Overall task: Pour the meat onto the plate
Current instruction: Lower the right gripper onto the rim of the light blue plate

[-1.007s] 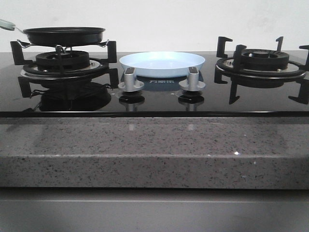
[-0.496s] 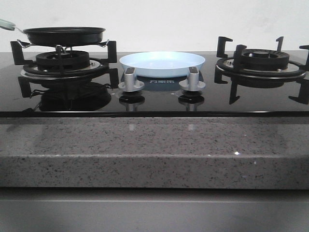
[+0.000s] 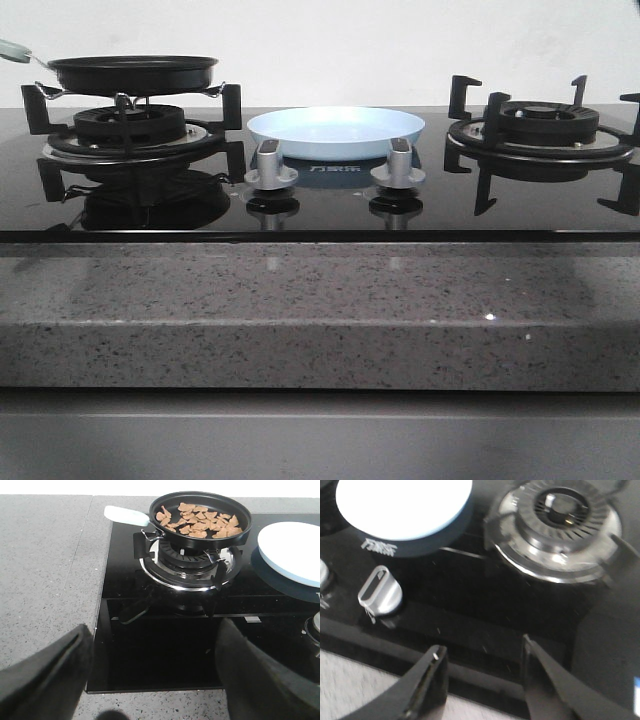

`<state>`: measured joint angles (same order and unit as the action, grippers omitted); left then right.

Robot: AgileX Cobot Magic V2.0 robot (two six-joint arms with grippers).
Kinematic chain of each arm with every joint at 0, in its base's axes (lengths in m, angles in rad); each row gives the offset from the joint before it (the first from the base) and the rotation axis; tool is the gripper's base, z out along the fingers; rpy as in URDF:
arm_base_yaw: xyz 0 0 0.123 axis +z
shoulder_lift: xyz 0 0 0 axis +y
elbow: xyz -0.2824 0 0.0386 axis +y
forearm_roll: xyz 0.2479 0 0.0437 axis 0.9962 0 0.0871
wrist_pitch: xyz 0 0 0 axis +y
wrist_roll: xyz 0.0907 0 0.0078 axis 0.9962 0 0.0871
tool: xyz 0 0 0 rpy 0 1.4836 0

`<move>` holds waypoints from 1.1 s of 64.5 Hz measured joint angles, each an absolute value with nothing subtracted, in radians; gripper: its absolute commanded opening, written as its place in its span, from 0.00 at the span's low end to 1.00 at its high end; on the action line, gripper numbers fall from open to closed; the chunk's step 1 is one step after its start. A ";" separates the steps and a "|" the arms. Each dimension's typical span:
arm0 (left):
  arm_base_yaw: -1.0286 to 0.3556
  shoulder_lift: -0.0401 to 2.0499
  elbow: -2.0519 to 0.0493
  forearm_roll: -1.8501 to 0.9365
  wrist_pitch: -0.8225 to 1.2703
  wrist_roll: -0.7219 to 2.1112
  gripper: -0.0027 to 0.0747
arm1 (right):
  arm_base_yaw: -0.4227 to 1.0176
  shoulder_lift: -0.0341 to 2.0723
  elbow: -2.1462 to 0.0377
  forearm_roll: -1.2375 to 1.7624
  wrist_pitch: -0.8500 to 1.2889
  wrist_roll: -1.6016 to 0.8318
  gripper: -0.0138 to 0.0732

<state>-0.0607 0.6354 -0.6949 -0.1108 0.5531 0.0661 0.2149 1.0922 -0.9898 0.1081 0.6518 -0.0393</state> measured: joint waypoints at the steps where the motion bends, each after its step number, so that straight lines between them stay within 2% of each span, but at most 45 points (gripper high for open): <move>1: -0.061 0.635 -0.695 -0.111 0.553 0.066 0.70 | 0.215 1.106 -1.000 0.111 0.654 -0.039 0.58; 32: -0.061 0.635 -0.695 -0.111 0.551 0.066 0.70 | 0.221 1.606 -1.431 0.168 0.769 -0.047 0.58; 71: -0.061 0.635 -0.695 -0.111 0.551 0.066 0.70 | 0.221 2.143 -2.091 0.197 1.051 -0.089 0.58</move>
